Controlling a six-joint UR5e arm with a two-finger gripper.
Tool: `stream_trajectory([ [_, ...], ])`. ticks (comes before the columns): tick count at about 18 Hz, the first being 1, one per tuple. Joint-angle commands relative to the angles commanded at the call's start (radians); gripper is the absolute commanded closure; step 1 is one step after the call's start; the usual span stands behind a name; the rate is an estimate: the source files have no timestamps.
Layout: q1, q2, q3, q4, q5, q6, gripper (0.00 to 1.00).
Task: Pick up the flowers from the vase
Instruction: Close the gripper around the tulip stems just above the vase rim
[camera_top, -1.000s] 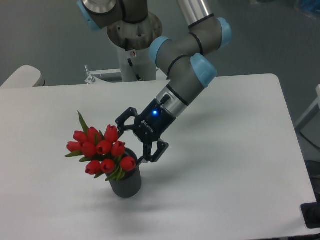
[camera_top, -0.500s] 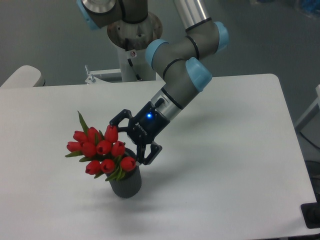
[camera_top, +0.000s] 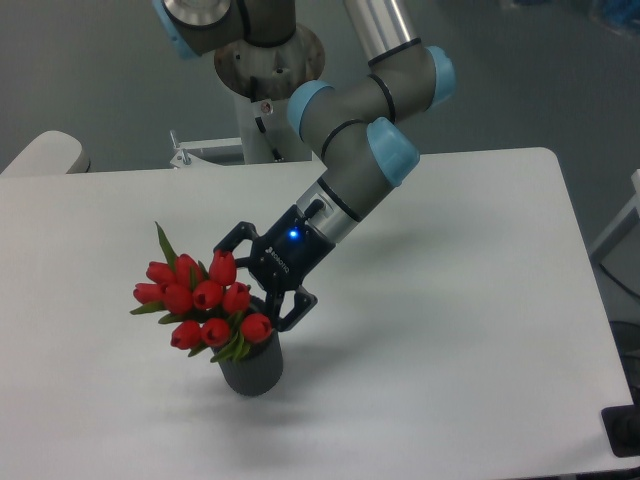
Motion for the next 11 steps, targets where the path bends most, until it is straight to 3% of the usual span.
stream_trajectory([
  [4, 0.0, -0.005, 0.017, 0.0, 0.002, 0.0, 0.52],
  [11, 0.0, -0.008, 0.032, 0.0, 0.002, 0.0, 0.66],
])
